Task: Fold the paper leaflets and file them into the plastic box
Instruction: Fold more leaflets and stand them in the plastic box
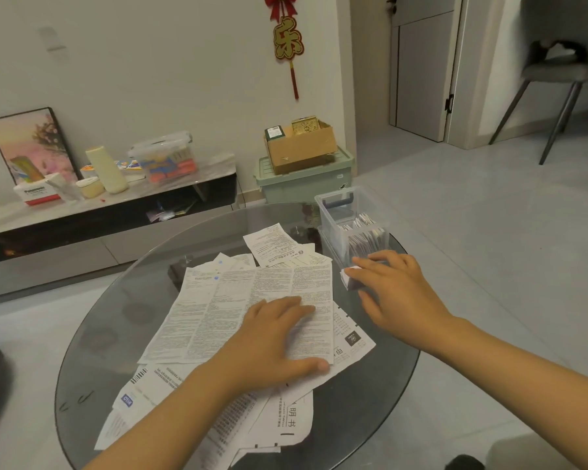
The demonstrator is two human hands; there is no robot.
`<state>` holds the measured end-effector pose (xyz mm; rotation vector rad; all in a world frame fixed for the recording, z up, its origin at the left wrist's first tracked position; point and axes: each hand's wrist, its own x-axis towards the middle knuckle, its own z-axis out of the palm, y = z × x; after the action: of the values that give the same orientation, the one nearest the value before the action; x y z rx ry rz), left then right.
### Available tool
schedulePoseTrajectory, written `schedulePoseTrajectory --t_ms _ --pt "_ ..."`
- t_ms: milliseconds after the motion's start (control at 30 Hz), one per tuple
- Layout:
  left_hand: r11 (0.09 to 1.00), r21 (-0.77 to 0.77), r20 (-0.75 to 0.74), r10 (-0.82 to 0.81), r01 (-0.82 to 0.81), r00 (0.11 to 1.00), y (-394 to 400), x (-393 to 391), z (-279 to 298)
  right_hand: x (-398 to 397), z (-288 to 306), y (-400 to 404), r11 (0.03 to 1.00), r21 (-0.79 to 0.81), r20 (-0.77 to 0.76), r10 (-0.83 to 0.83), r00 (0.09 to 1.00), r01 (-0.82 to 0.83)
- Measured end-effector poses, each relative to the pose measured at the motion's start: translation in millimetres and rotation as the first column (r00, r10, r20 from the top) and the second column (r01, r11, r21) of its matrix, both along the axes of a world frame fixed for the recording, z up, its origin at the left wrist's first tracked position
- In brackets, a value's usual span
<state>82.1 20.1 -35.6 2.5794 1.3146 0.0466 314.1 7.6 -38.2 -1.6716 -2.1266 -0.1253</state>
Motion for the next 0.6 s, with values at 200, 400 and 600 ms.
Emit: schedulePoseTrajectory --t_ms 200,400,600 --pt "1.000 0.004 0.033 -0.029 0.029 0.999 -7 -10 3 -11 6 -8 0.997 -0.007 0.031 0.075 0.997 -0.074" --pt "0.998 -0.049 0.271 0.060 -0.049 0.961 -16 -20 6 -18 5 -9 0.980 -0.113 -0.018 0.160 0.987 -0.161" --pt "0.966 -0.239 0.446 0.199 -0.099 0.873 -29 -46 16 -24 4 -7 0.971 -0.085 -0.060 0.220 0.974 -0.225"
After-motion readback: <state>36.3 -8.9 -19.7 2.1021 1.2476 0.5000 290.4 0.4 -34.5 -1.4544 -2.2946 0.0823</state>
